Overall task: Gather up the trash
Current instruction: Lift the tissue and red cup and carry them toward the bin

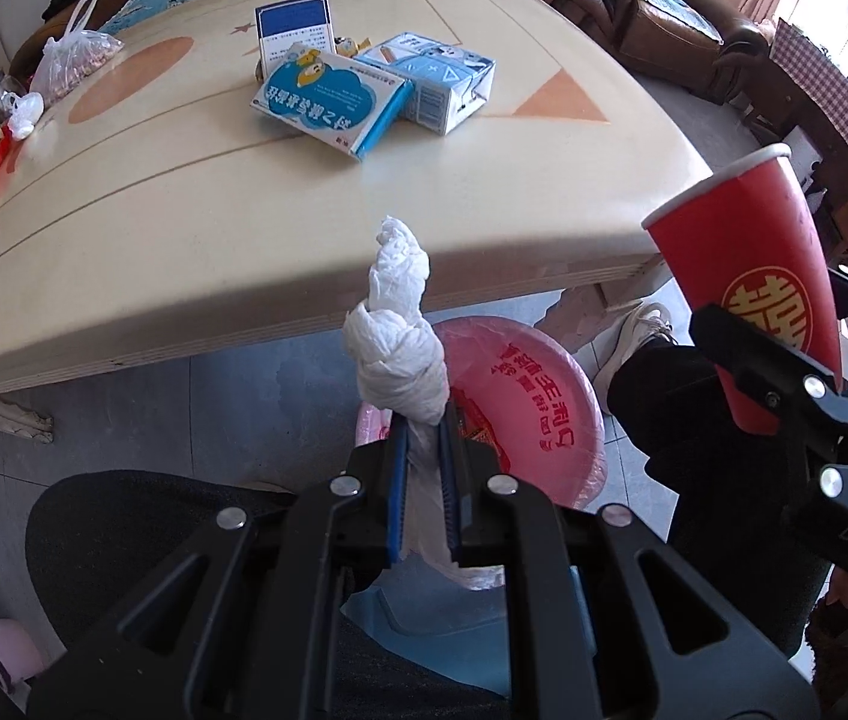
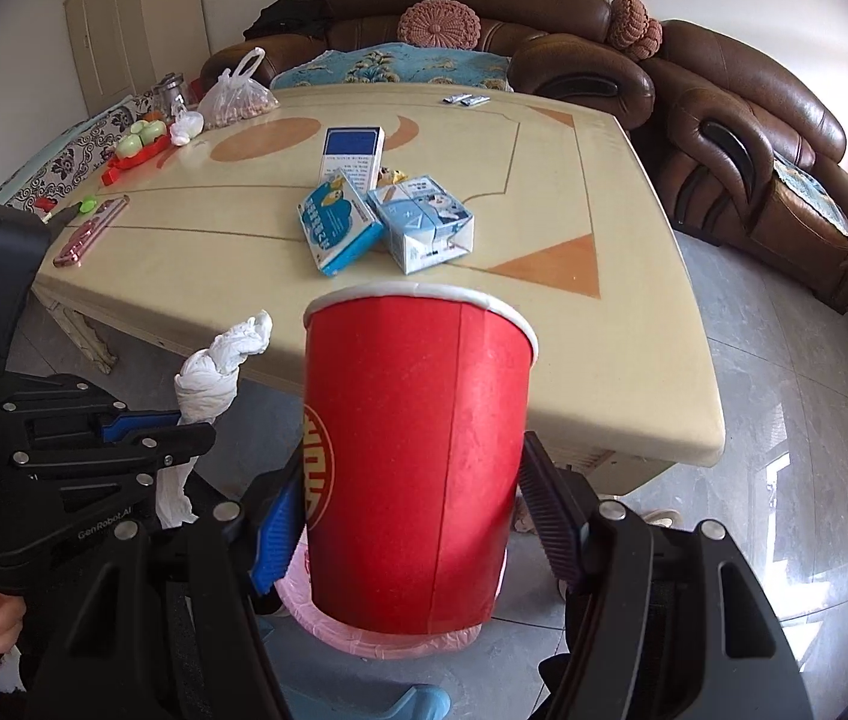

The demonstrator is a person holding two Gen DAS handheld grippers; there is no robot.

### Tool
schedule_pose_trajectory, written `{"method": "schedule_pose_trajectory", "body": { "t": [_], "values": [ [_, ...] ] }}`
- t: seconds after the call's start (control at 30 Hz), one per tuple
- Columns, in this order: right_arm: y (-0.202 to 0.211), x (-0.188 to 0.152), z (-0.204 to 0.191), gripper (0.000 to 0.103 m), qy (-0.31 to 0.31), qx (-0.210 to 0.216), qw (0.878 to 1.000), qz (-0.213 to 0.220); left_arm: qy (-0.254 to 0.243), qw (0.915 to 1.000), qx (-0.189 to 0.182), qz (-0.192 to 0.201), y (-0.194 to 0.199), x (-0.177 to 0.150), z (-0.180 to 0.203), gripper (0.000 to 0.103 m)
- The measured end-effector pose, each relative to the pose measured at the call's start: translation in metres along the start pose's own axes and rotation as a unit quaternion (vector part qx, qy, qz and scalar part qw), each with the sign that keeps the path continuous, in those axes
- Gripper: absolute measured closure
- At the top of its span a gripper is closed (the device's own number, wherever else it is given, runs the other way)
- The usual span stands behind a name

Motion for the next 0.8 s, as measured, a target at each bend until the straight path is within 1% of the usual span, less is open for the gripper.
{"method": "schedule_pose_trajectory", "body": {
  "t": [0.1, 0.33, 0.53, 0.63, 0.73, 0.8],
  "values": [
    [-0.016, -0.011, 0.002, 0.039, -0.007, 0.004, 1.000, -0.018, -0.004, 1.0000, 0.005, -0.007, -0.010, -0.005, 0.004, 0.092],
    [-0.050, -0.030, 0.005, 0.039, -0.019, 0.012, 0.998, -0.055, 0.016, 0.9989, -0.008, -0.044, -0.047, -0.017, 0.008, 0.092],
    [-0.088, -0.055, 0.016, 0.039, -0.062, 0.028, 0.992, -0.105, 0.036, 0.9954, -0.026, -0.085, -0.087, -0.029, 0.010, 0.092],
    [-0.108, -0.068, 0.018, 0.039, -0.069, 0.026, 0.989, -0.129, 0.041, 0.9935, -0.035, -0.101, -0.104, -0.036, 0.011, 0.092],
    [-0.129, -0.079, 0.017, 0.039, -0.067, 0.023, 0.986, -0.150, 0.053, 0.9900, -0.057, -0.118, -0.118, -0.041, 0.009, 0.092],
    [-0.141, -0.085, 0.017, 0.039, -0.066, 0.018, 0.985, -0.160, 0.059, 0.9884, -0.058, -0.127, -0.128, -0.044, 0.007, 0.092]
  ]
}}
Point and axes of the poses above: each gripper's, at about its wrist camera, not at the fingertips, and y roughly against the way its jaws point, z to its right, x to its top, the point moved 3 cm from there along -y, roughly the way its jaws point, and after that the axes turned 7 degrees about -y, right-handed, at the moved point
